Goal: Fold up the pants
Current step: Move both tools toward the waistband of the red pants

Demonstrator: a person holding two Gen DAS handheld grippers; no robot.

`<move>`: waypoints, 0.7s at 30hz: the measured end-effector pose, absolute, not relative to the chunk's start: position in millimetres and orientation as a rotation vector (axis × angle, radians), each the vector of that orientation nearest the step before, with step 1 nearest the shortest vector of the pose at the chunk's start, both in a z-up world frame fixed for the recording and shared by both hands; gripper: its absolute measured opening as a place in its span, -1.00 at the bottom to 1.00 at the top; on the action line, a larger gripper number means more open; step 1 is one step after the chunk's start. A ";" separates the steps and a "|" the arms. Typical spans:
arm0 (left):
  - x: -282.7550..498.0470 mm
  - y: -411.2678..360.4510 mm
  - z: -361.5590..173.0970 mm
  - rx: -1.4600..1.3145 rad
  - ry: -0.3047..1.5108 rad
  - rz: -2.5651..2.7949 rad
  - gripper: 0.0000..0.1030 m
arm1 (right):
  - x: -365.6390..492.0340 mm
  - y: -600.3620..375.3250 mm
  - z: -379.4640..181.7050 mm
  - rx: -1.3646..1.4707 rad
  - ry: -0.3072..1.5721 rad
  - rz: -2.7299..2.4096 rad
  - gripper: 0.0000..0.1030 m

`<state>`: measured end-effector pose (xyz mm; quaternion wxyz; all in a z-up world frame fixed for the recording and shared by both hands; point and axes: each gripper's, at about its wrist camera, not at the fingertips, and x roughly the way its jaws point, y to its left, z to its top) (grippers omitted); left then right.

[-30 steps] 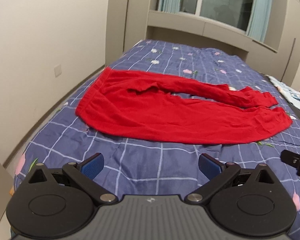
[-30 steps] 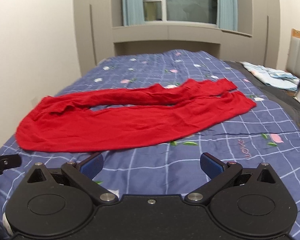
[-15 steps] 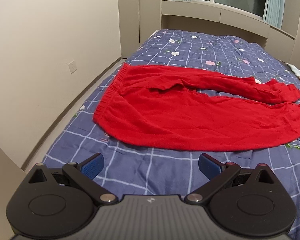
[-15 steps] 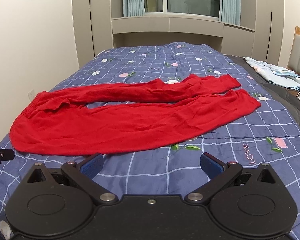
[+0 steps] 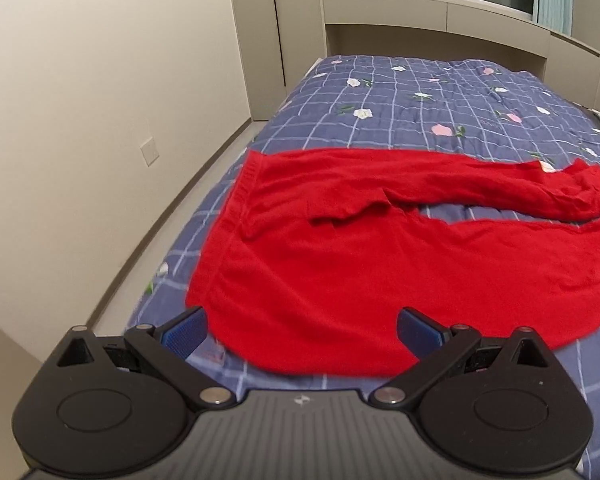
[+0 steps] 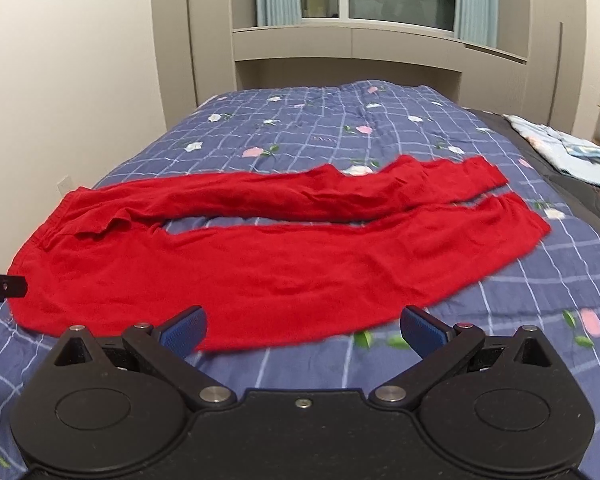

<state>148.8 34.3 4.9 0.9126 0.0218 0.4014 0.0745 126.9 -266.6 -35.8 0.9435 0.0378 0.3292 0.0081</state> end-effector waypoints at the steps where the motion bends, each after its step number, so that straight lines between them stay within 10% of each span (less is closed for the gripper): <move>1: 155.3 34.8 5.6 0.047 0.823 0.154 0.99 | 132.5 -266.8 -35.5 0.076 0.664 0.026 0.99; 21: 258.3 69.2 2.5 0.061 0.778 0.201 0.99 | 256.0 -264.9 -34.2 -0.032 0.656 0.101 0.99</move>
